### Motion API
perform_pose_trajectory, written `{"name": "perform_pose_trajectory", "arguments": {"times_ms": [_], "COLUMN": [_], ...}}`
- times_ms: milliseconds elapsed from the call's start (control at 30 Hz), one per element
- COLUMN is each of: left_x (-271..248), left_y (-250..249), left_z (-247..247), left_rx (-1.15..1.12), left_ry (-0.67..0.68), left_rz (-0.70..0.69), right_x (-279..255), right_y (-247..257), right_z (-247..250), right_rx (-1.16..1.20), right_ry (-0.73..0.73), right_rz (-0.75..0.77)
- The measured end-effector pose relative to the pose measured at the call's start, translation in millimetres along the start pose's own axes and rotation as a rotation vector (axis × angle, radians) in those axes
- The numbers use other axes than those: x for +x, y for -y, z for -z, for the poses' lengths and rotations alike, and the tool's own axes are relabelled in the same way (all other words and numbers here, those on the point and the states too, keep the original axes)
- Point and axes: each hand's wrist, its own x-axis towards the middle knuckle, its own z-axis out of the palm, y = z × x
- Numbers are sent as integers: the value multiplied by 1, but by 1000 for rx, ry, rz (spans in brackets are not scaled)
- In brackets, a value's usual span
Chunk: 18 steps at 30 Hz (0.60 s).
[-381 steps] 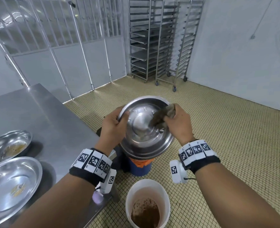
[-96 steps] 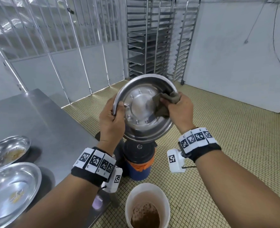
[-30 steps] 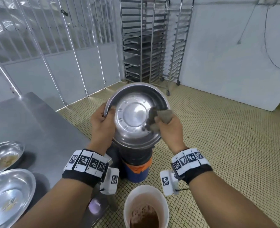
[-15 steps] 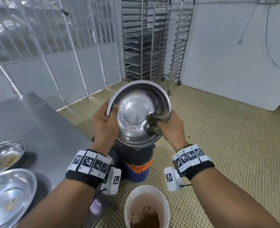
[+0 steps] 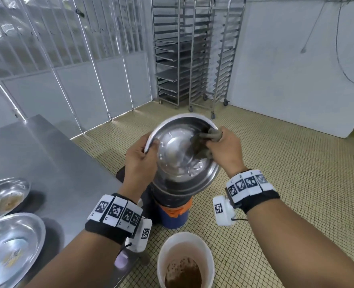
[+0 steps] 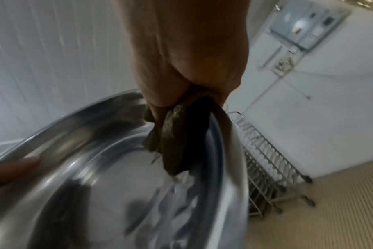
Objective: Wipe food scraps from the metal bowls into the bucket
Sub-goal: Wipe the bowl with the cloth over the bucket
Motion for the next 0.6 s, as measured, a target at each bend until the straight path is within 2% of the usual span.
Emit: {"name": "perform_pose_trajectory", "arguments": {"times_ms": [67,133,233,300,433,533,600], "left_x": [0,5,10,8,13,22,22], "left_y": [-2,-4,-5,-3,0,2,1], "left_z": [-1,-1,-2,-3,10,19,22], "left_rx": [3,-83,-236,-230,35,198,232], "left_ry": [16,-18,-122,-115,0,195,283], "left_rz": [12,29,39,30,21,20,16], "right_x": [4,-2,-23,-30,-18,-4,0], "right_y": [9,6,-9,-13,-8,-1,4], "right_z": [7,1,-20,-25,-7,3,2], "right_rx": [-4,73,214,204,90,-213,-336], "right_ry": [-13,-90,-94,-76,-7,145,178], "right_rz": [59,87,-34,-79,24,163,229]}}
